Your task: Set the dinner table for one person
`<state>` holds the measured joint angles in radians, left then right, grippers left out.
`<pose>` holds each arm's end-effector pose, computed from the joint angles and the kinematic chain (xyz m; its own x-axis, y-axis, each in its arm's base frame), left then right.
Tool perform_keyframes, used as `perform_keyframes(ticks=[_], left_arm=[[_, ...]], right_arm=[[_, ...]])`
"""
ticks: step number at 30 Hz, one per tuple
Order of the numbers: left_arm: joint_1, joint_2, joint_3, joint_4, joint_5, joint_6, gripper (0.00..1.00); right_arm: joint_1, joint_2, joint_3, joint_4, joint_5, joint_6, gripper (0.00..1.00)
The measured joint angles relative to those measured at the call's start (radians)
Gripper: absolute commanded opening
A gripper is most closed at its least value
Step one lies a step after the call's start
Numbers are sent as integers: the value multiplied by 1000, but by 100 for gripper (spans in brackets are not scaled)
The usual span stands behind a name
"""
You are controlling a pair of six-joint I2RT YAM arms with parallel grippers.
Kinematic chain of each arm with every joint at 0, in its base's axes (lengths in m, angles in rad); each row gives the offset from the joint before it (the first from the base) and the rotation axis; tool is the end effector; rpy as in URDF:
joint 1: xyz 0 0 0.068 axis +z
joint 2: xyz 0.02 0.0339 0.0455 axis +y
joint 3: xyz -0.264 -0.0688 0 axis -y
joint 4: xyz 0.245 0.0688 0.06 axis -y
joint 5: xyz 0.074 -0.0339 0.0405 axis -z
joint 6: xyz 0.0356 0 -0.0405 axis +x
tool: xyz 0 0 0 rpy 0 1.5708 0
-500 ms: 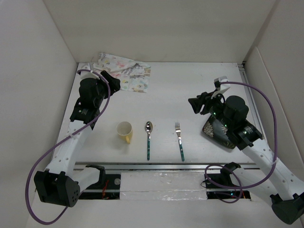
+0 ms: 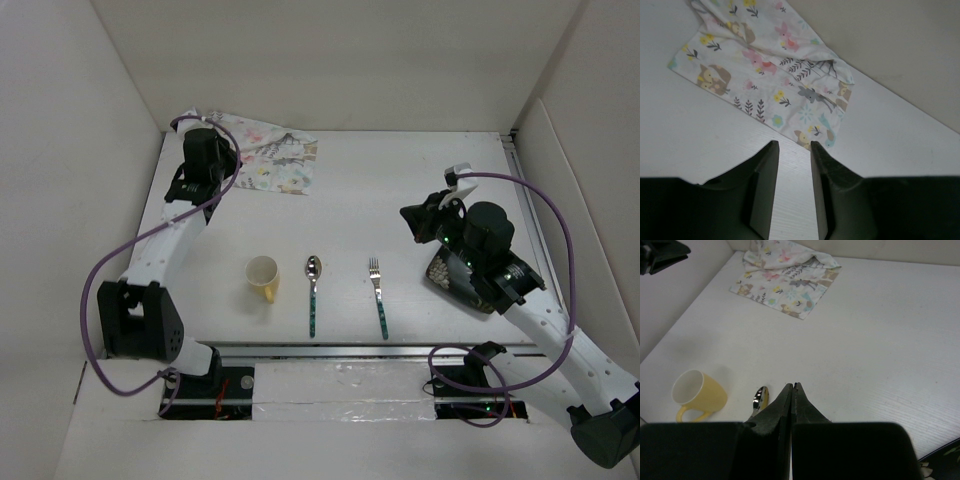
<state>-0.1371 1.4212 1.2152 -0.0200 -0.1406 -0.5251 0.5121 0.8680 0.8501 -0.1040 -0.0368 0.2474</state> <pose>0.3367 -0.0414 0.3587 -0.1921 -0.4746 -0.8590 -0.1113 0.8802 -0.4614 0.1773 0.1012 0.3572 -0.2305 0.1512 -0.9613 -0.4797 0.8418 0.2474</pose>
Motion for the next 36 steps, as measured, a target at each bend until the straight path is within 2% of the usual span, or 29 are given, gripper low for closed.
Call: perform_keyframes(ticks=[2, 5, 8, 9, 11, 15, 24, 34, 36], left_arm=[[5, 103, 72, -5, -18, 2, 44], [29, 246, 166, -34, -14, 2, 45], [57, 400, 274, -73, -17, 4, 42], [63, 451, 308, -85, -23, 8, 42], [71, 518, 352, -123, -59, 20, 42], [105, 640, 406, -175, -77, 32, 42], [235, 841, 584, -259, -166, 76, 44], [218, 1035, 848, -314, -234, 148, 45], [215, 1056, 884, -319, -233, 162, 40]], right_arm=[[0, 0, -11, 5, -1, 4, 0], [0, 4, -28, 7, -1, 11, 5], [3, 11, -34, 8, -1, 15, 18], [5, 13, -37, 8, -1, 16, 26], [8, 19, -43, 8, -1, 19, 36], [18, 50, -49, 11, -1, 21, 46], [46, 104, -69, 32, -8, 22, 49], [105, 187, -89, 84, -7, 40, 49], [122, 205, -89, 94, -4, 45, 49]])
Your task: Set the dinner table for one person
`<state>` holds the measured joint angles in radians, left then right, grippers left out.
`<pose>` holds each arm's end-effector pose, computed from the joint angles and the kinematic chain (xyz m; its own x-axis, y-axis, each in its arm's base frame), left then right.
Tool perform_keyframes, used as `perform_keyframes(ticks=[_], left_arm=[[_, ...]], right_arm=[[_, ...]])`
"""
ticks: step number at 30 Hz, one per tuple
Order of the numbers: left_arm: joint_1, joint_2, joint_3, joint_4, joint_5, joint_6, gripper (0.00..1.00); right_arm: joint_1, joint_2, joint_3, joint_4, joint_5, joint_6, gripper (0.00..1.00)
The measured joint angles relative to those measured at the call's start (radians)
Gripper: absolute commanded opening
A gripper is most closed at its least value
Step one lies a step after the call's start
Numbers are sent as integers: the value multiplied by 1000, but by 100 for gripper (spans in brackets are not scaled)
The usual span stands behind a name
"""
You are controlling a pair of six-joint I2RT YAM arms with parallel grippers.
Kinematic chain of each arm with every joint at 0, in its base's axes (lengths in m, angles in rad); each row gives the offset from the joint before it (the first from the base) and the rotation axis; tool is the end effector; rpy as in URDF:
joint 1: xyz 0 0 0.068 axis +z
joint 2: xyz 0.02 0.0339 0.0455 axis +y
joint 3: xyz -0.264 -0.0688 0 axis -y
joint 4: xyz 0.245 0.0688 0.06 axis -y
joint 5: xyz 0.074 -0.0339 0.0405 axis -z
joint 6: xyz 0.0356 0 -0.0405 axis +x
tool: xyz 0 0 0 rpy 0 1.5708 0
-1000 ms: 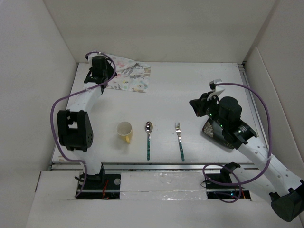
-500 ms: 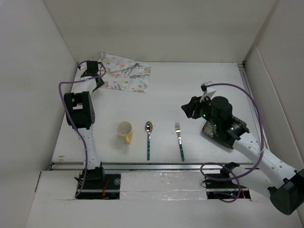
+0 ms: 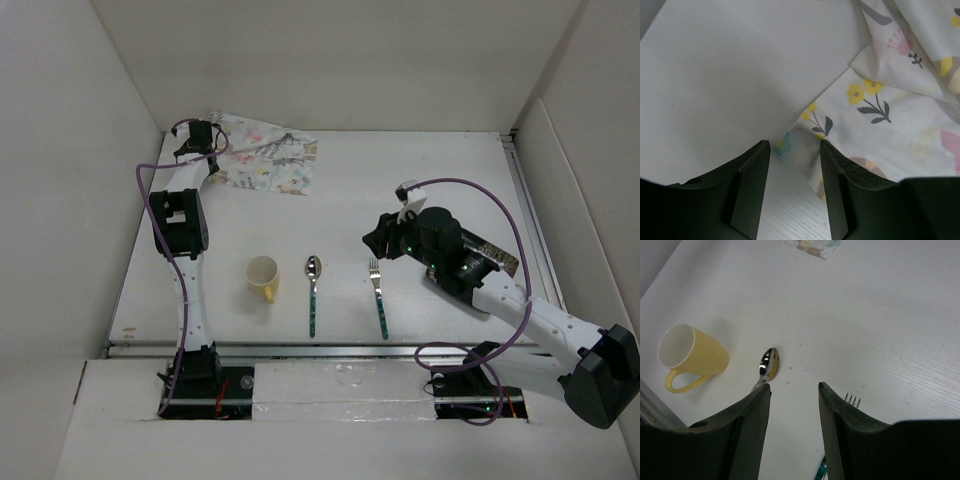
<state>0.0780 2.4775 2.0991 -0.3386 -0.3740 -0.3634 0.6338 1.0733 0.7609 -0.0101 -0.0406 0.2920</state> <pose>0.5558 0.0565 0.1711 -0.4890 -0.3701 -0.7899 -0.5573 0.8292 -0.0435 0.2002 0.1489 0.2926 -0.4238 0.0455 -0.9046 -0.5229 0.8032 0.2853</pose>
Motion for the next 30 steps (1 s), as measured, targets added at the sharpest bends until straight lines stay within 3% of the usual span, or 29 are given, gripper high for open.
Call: perform_keyframes(ticks=[1, 2, 4, 5, 10, 16, 23, 26, 27, 30], left_arm=[[0, 6, 9, 0, 2, 8, 39], [0, 8, 11, 0, 5, 13, 27], [0, 8, 11, 0, 8, 21, 16], [0, 8, 11, 1, 12, 26, 0], [1, 2, -6, 21, 58, 34, 0], [-26, -145, -237, 110, 281, -42, 0], [-295, -268, -282, 181, 550, -158, 0], [-414, -318, -282, 229, 645, -195, 18], [-451, -331, -282, 246, 673, -203, 39], [-529, -341, -269, 264, 750, -214, 64]], right_arm=[[7, 10, 0, 4, 2, 0, 49], [14, 19, 0, 8, 4, 2, 49], [23, 36, 0, 17, 8, 4, 49], [23, 43, 0, 19, 10, 4, 49], [27, 50, 1, 23, 28, 4, 49], [27, 69, 17, 39, 69, 3, 49], [13, 145, 119, 21, 126, -28, 48], [-36, 166, 143, 19, 131, -33, 49], [-57, 175, 146, 18, 131, -33, 49], [-119, 207, 147, 18, 129, -27, 55]])
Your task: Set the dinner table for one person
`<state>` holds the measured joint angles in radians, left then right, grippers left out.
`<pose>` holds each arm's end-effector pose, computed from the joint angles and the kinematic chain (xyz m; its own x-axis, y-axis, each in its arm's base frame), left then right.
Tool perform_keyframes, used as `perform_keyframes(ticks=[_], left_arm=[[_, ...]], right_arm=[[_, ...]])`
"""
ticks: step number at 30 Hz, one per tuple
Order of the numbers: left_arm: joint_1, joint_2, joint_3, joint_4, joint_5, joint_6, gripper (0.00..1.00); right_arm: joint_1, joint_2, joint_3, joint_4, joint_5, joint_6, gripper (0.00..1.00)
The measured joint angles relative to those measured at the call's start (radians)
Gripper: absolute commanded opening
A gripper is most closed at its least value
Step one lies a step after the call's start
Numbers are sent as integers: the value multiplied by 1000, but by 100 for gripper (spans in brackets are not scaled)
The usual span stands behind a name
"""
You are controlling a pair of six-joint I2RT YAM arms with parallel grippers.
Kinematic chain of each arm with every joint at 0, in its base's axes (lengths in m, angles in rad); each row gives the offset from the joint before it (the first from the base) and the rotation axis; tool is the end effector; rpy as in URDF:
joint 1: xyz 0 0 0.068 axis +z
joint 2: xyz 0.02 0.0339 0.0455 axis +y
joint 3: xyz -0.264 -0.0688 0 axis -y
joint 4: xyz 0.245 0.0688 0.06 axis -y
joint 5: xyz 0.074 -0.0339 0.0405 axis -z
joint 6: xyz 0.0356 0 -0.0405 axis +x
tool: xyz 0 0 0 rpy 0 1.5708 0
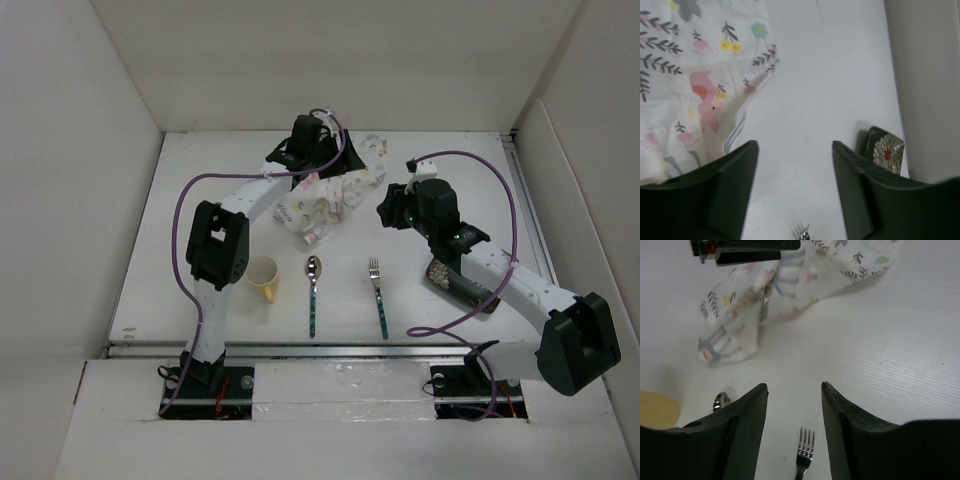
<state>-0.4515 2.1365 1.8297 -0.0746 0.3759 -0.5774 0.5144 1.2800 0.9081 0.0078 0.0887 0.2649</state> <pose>0.4555 -0.2354 0.2797 -0.6695 -0.2396 -0.7031 0.4141 0.6654 -0.6211 0.2598 0.1432 0.2943 -0.4087 0.0686 -0.9101 -0.3223 0.9221 0.2142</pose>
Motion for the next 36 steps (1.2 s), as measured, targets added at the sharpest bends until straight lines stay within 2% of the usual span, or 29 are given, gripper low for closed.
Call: perform_keyframes(ticks=[3, 5, 9, 12, 14, 16, 18, 21, 26, 28, 31, 34, 36], left_arm=[[-27, 27, 55, -34, 24, 13, 64], [-21, 42, 86, -60, 8, 34, 60], [10, 40, 81, -97, -107, 100, 21], [23, 9, 30, -138, -247, 175, 3], [21, -32, -33, -170, -326, 219, 4], [4, -74, -85, -206, -369, 249, 17], [-36, -122, -139, -239, -419, 280, 21], [-154, -217, -247, -259, -534, 323, 35], [-402, -328, -351, -265, -698, 359, 35], [-449, -346, -378, -255, -734, 350, 34], [-431, -374, -441, -236, -760, 316, 34], [-373, -401, -498, -204, -727, 278, 34], [-334, -409, -517, -183, -710, 252, 34]], right_arm=[[-45, 42, 0, 0, -6, 7, 59], [-64, 70, 0, 0, -10, 15, 62], [-92, 110, -8, 9, -21, 37, 63], [-113, 155, -8, 29, -29, 58, 65], [-124, 202, 2, 32, -29, 79, 65], [-133, 266, 19, 34, -30, 101, 63], [-138, 327, 29, 44, -35, 126, 62], [-144, 385, 27, 49, -36, 157, 61], [-156, 463, 44, 61, -34, 185, 58], [-161, 486, 60, 60, -29, 190, 57], [-166, 541, 103, 60, -23, 198, 56], [-167, 560, 122, 62, -7, 205, 54], [-167, 568, 132, 63, 2, 209, 44]])
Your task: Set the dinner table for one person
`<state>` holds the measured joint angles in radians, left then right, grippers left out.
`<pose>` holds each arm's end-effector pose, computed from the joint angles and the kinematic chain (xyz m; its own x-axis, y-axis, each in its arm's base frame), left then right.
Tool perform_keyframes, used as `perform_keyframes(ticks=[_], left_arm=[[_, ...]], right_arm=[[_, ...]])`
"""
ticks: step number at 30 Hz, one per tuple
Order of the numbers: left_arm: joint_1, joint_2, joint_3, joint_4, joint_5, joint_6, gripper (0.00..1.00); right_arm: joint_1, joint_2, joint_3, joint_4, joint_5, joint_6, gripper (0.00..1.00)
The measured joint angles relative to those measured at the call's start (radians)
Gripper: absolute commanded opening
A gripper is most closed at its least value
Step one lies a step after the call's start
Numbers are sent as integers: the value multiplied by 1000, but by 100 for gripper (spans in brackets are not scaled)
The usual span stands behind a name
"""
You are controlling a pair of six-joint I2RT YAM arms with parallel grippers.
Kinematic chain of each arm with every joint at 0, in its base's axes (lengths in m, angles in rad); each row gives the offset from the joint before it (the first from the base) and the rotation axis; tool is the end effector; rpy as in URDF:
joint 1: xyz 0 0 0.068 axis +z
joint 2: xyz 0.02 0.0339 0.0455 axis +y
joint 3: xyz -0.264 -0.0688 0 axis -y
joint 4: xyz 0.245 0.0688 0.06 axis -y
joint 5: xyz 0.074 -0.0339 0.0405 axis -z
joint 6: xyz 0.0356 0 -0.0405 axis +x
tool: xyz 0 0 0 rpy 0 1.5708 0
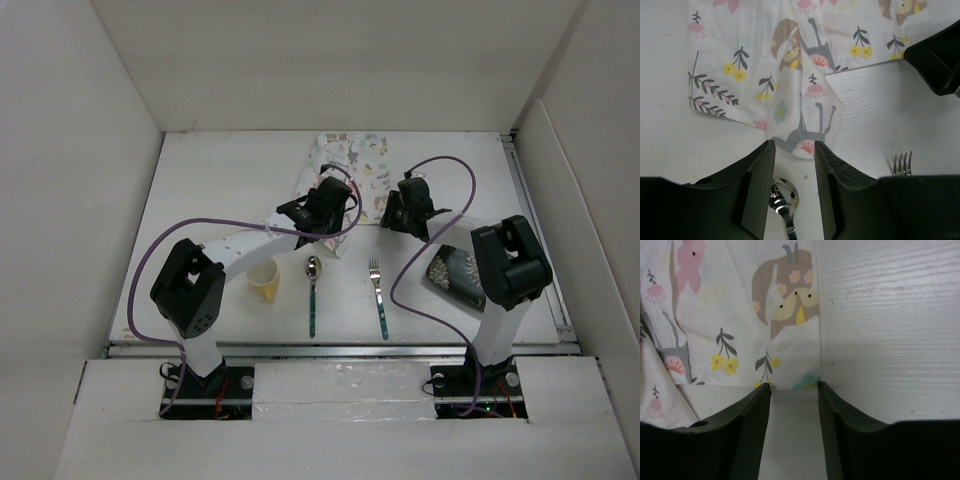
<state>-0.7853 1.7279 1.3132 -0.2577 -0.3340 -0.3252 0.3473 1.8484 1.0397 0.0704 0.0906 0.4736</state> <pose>0.2868 -0.2703 0.2634 -0.5729 0.1459 -0.8066 0.3204 0.9456 -0.0565 0.3639 0.1283 0.1579 -0.6891 0.2336 -0.6860 0.0430 0.9581 0.2831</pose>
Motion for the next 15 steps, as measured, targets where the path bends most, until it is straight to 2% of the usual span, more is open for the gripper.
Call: perform_keyframes(ticks=[3, 4, 6, 7, 10, 15], left_arm=[[-8, 1, -6, 30, 10, -22, 33], [-24, 3, -6, 39, 12, -25, 33], [-65, 13, -6, 56, 14, -32, 34], [-81, 21, -6, 62, 16, -34, 33], [-114, 55, -15, 83, 20, -39, 35], [-106, 142, -28, 84, 1, -39, 36]], right_arm=[[0, 13, 8, 10, 13, 10, 32], [0, 17, 11, 9, 15, 13, 24], [0, 24, 13, 11, 20, 22, 17], [-2, 24, 13, 12, 23, 25, 9], [-3, 24, 12, 15, 27, 37, 0], [-14, 21, -9, 51, 25, 52, 0]])
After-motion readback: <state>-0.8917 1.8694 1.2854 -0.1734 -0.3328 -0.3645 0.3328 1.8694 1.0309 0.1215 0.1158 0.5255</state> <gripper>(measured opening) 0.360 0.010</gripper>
